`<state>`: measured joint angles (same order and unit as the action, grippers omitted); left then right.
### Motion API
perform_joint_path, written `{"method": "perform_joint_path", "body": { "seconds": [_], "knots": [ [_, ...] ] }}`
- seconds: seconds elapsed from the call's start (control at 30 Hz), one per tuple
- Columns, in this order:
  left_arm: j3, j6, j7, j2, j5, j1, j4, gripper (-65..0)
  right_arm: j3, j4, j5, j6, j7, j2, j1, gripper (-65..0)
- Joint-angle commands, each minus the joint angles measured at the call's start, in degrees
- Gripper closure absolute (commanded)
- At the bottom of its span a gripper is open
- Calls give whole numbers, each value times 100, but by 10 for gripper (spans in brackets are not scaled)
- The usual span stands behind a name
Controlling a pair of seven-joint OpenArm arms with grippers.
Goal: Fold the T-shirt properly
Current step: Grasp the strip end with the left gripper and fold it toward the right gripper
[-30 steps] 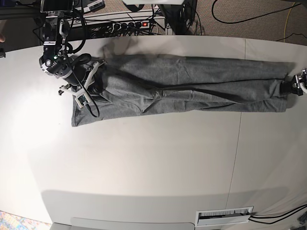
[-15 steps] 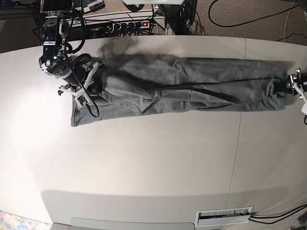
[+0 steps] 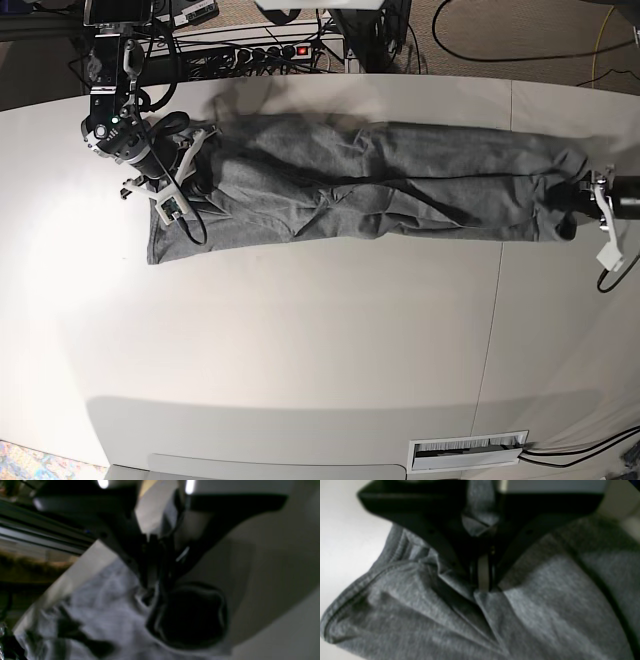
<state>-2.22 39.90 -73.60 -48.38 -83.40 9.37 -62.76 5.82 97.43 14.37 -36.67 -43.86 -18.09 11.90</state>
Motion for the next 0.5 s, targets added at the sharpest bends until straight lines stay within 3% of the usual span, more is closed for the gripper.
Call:
{"method": "perform_joint_path", "body": {
  "seconds": [0.0, 0.17, 0.47],
  "knots": [
    [-33, 10, 31, -129, -160, 107, -275, 0, 11, 28, -96, 24, -59, -79, -33, 0],
    [-33, 10, 11, 188, -160, 94, -1368, 0, 11, 28, -96, 24, -59, -79, -33, 0],
    [-33, 10, 33, 1263, -160, 94, -3040, 0, 11, 28, -96, 24, -48, -50, -33, 0]
  ]
}}
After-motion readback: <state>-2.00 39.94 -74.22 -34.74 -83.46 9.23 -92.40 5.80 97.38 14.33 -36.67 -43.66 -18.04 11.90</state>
